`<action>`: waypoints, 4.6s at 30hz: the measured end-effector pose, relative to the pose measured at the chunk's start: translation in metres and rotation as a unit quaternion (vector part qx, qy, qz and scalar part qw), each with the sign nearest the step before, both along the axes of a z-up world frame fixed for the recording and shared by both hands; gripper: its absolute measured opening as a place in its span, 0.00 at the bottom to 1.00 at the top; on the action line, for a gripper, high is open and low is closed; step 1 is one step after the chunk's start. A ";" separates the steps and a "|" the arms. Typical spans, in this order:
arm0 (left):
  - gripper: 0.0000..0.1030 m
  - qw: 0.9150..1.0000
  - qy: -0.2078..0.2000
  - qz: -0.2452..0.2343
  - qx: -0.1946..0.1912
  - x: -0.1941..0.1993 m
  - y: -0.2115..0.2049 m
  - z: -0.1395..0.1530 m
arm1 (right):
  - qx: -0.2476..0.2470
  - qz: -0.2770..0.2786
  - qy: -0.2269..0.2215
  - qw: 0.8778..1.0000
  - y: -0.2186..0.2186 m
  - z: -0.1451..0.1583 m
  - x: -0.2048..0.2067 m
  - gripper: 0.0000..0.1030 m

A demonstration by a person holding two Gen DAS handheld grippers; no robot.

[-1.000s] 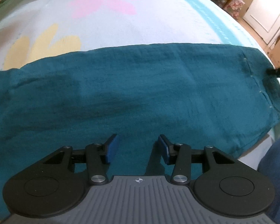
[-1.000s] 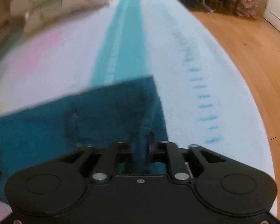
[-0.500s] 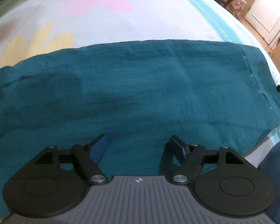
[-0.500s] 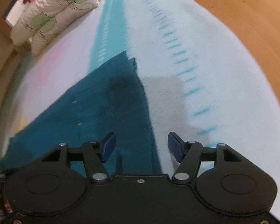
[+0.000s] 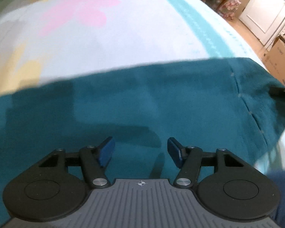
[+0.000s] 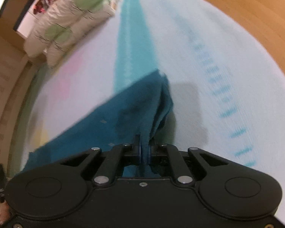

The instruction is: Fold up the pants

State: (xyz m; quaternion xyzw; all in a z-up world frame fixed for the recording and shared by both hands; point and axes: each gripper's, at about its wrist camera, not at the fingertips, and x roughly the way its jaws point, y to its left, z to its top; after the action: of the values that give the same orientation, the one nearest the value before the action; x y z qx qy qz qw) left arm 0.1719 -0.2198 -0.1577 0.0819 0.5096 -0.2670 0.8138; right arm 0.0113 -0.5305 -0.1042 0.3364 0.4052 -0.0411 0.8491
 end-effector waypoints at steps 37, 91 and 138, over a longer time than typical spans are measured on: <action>0.43 0.974 -0.057 0.219 0.031 -0.016 0.262 0.043 | -0.016 0.296 -0.040 0.954 0.408 -0.027 0.147 0.47; 0.58 0.972 -0.084 0.210 0.066 -0.084 0.226 0.009 | -0.188 0.227 0.045 0.954 0.390 -0.057 0.086 0.38; 0.71 0.889 -0.042 0.455 0.022 -0.029 0.458 0.005 | -0.220 0.248 0.049 0.942 0.404 -0.058 0.089 0.47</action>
State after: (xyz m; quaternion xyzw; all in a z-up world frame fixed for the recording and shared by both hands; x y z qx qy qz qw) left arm 0.1433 0.2381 -0.1527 -0.1300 0.4619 0.1476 0.8648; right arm 0.1008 -0.1270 -0.1620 0.0270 0.4981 0.0663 0.8642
